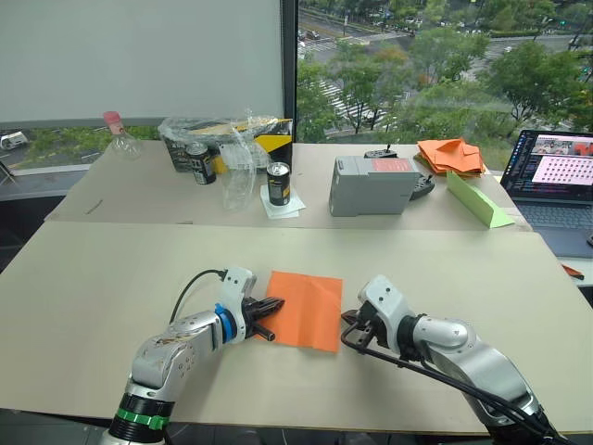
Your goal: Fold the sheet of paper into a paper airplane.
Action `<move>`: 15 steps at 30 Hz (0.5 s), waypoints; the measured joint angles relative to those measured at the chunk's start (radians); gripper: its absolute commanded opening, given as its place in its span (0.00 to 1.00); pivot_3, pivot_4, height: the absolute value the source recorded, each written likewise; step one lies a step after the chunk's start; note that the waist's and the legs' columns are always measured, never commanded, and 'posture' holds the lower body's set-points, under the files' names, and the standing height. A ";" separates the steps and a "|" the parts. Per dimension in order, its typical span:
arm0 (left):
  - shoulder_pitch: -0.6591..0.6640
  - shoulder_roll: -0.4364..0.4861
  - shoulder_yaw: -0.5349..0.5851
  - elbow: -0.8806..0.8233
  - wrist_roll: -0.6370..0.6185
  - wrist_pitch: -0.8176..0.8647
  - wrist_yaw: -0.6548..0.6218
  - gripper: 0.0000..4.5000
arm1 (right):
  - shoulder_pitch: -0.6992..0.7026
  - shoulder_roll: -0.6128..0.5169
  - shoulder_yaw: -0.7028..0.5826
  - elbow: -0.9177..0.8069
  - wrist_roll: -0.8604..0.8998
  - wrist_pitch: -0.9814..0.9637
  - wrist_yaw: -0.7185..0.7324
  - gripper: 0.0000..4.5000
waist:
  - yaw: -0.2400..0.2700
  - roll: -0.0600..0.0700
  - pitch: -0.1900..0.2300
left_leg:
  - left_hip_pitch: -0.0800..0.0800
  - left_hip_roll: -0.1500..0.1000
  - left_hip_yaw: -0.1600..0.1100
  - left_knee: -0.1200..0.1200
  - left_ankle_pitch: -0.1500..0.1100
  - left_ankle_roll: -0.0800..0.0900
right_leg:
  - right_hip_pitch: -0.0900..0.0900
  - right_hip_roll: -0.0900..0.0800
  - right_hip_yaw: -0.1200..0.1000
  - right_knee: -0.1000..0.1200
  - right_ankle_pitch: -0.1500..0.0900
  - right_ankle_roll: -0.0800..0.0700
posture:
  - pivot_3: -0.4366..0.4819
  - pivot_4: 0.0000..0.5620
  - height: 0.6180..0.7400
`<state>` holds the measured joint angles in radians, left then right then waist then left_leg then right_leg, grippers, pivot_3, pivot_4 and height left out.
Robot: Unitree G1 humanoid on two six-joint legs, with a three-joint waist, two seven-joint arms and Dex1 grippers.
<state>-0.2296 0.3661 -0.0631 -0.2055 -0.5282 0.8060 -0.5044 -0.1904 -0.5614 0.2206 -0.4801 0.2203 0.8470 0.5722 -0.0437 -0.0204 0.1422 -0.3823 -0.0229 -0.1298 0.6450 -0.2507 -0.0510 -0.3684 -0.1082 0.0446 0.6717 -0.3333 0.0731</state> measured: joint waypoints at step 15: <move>0.000 -0.016 0.002 0.000 0.014 0.000 0.000 0.00 | -0.043 0.115 -0.034 0.064 0.085 0.039 0.013 0.00 | 0.001 0.000 0.000 | 0.000 0.000 0.000 0.000 0.000 0.000 | 0.000 0.000 0.000 0.000 0.000 0.000 | 0.48 0.27 1.00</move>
<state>-0.2293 0.3506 -0.0611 -0.2057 -0.5141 0.8059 -0.5041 -0.2336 -0.4459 0.1865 -0.4158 0.3056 0.8863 0.5855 -0.0431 -0.0204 0.1422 -0.3822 -0.0231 -0.1302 0.6451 -0.2507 -0.0510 -0.3684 -0.1081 0.0446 0.6719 -0.3333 0.0731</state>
